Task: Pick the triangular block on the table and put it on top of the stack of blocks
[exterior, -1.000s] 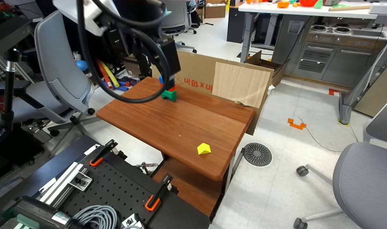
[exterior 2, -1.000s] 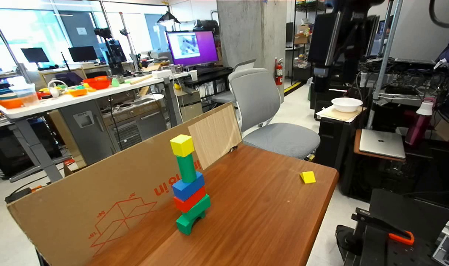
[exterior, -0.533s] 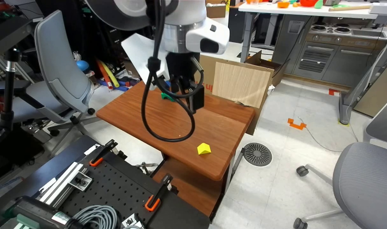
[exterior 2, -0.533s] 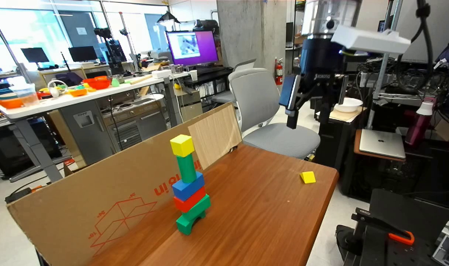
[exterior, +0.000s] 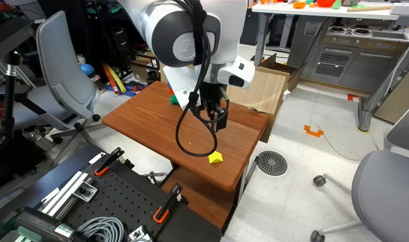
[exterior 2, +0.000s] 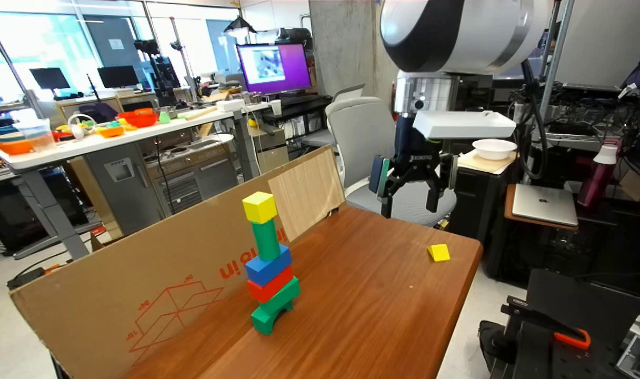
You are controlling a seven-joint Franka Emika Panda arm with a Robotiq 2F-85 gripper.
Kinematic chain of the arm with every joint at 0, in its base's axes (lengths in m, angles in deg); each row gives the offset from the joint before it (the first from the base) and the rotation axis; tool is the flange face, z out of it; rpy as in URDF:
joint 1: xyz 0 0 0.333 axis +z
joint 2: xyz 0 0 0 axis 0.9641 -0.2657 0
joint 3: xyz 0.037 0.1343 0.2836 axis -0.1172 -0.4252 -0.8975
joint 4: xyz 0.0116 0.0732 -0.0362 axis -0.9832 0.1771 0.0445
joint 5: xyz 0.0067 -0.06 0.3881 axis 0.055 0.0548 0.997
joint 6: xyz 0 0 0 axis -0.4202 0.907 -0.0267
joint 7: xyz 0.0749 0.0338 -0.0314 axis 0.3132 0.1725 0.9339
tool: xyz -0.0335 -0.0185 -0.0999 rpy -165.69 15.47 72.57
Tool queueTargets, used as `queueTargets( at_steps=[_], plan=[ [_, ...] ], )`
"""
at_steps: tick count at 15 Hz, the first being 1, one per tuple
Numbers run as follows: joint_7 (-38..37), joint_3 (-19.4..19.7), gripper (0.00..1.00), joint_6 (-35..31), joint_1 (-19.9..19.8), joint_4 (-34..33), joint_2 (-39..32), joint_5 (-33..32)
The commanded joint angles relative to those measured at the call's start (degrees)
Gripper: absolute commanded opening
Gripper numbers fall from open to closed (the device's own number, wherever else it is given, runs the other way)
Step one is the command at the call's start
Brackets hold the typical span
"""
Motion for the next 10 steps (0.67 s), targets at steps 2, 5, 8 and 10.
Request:
queueTargets(
  at_steps=[2, 5, 8, 10],
  plan=[
    [-5.4, -0.2, 1.00, 0.2, -0.8, -4.0, -4.7, -0.6],
    [-9.3, 0.6, 1.00, 1.0, -0.6, -4.5, -5.7, -1.4],
    [-12.6, 1.2, 1.00, 1.3, -0.7, -4.6, -6.5, -1.3],
    [-14.2, 1.6, 1.00, 1.7, -0.7, -4.6, -6.9, -1.3]
  ],
)
